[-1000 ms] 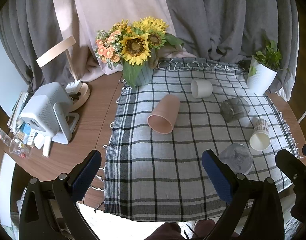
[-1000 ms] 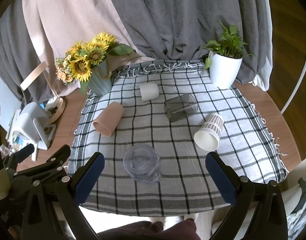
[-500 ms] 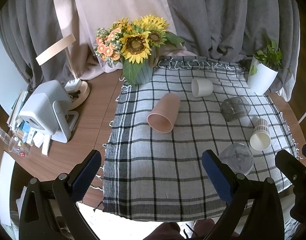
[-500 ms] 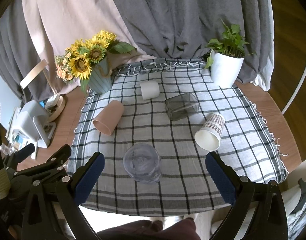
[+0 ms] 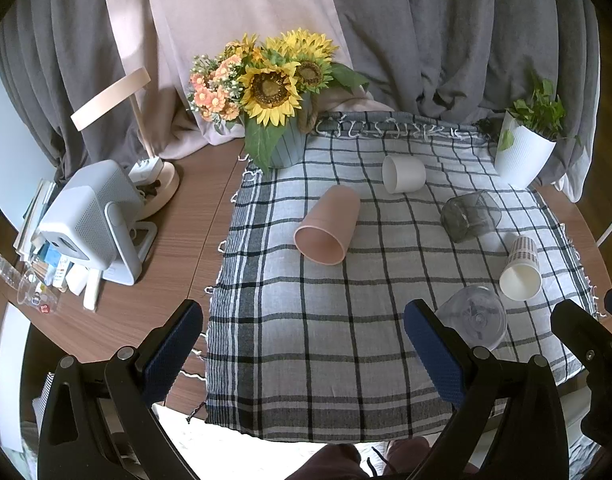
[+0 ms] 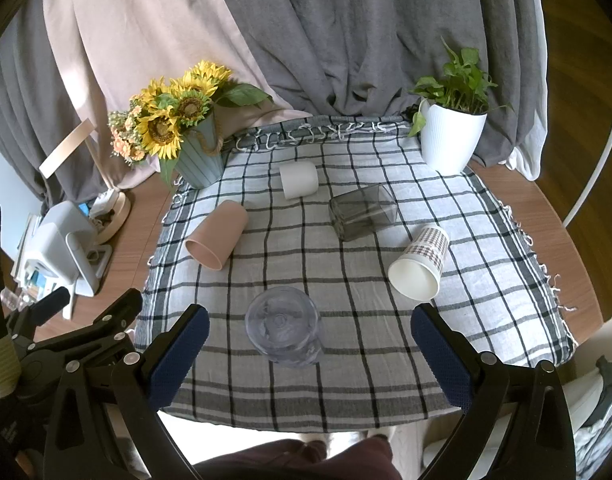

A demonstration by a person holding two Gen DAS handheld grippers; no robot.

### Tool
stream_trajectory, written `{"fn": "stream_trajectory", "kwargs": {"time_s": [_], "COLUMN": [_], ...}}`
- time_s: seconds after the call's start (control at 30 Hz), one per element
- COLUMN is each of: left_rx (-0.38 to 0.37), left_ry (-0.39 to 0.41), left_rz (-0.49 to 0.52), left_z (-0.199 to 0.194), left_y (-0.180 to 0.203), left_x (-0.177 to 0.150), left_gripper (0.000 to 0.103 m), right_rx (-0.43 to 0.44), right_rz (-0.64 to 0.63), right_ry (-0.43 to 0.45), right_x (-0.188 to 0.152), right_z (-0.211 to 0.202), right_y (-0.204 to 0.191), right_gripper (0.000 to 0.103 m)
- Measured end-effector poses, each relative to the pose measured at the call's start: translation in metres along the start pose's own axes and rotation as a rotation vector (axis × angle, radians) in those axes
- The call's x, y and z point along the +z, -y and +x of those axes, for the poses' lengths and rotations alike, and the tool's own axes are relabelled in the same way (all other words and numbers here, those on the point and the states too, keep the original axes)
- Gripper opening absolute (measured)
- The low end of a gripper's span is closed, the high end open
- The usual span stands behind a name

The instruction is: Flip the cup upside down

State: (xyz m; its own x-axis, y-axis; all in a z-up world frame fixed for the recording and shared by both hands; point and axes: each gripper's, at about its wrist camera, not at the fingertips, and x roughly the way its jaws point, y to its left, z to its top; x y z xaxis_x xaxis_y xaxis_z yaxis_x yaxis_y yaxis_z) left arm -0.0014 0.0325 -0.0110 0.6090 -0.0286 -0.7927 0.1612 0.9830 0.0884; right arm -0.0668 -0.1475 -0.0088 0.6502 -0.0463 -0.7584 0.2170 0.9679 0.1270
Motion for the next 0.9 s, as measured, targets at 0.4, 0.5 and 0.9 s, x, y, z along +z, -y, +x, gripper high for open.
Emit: {"fn": "stream_trajectory", "kwargs": {"time_s": [0.4,0.5,0.9], "left_rx": [0.0,0.0,-0.001], "left_ry": [-0.001,0.0,-0.001], "left_rz": [0.0,0.0,-0.001], "left_z": [0.0003,-0.0001,-0.0001], "left_y": [-0.0003,-0.0004,-0.0005], "left_x": [0.0009,0.0007,0.0014], "left_gripper": [0.103,0.103,0.103], "right_rx": [0.001,0.0,0.002], "right_rz": [-0.002,0.0,-0.001], "right_ry": [0.001,-0.003,-0.003], "right_x": [0.0,-0.0001,-0.0005], "right_z": [-0.0004,-0.0004,-0.0008], "right_y": [0.0001,-0.0001,0.0003], "right_gripper": [0.102,0.102,0.102]}}
